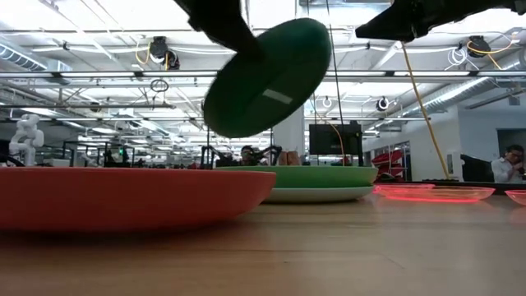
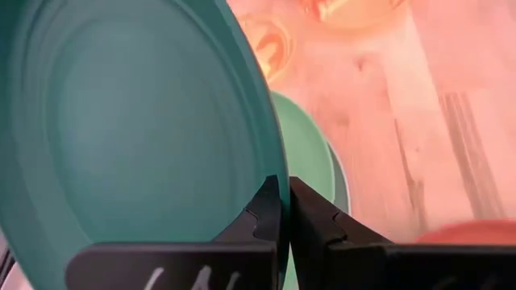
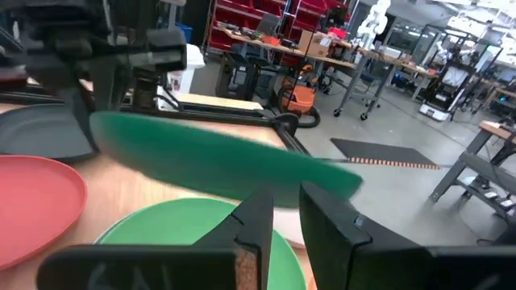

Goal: Stack plastic plates
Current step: Stack the green plate on top of the light green plate, then stack the orange plate on top of the green plate

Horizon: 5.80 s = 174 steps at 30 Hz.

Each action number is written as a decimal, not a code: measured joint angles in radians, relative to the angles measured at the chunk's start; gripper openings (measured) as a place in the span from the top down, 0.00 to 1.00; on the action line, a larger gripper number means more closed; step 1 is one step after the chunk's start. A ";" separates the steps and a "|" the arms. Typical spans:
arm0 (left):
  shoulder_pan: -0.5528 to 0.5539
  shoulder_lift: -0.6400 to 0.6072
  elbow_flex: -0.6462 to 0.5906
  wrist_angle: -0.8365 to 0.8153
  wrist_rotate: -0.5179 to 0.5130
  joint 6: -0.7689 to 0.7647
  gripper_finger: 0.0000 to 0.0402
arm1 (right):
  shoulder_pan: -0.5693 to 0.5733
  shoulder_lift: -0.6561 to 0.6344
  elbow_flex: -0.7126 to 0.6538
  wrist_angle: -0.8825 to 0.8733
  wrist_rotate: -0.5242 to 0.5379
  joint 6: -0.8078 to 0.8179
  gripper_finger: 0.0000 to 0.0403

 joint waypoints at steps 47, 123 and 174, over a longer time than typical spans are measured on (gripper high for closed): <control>0.008 0.115 -0.001 0.041 0.096 -0.091 0.91 | 0.000 -0.063 0.001 -0.020 -0.001 -0.004 0.86; 0.266 -0.619 -0.577 0.287 -0.178 0.332 0.68 | -0.405 0.565 0.166 -0.298 -0.136 0.548 1.00; 0.131 -0.603 -0.647 0.219 0.160 -0.273 0.68 | -0.389 0.349 0.165 -0.113 -0.288 0.146 1.00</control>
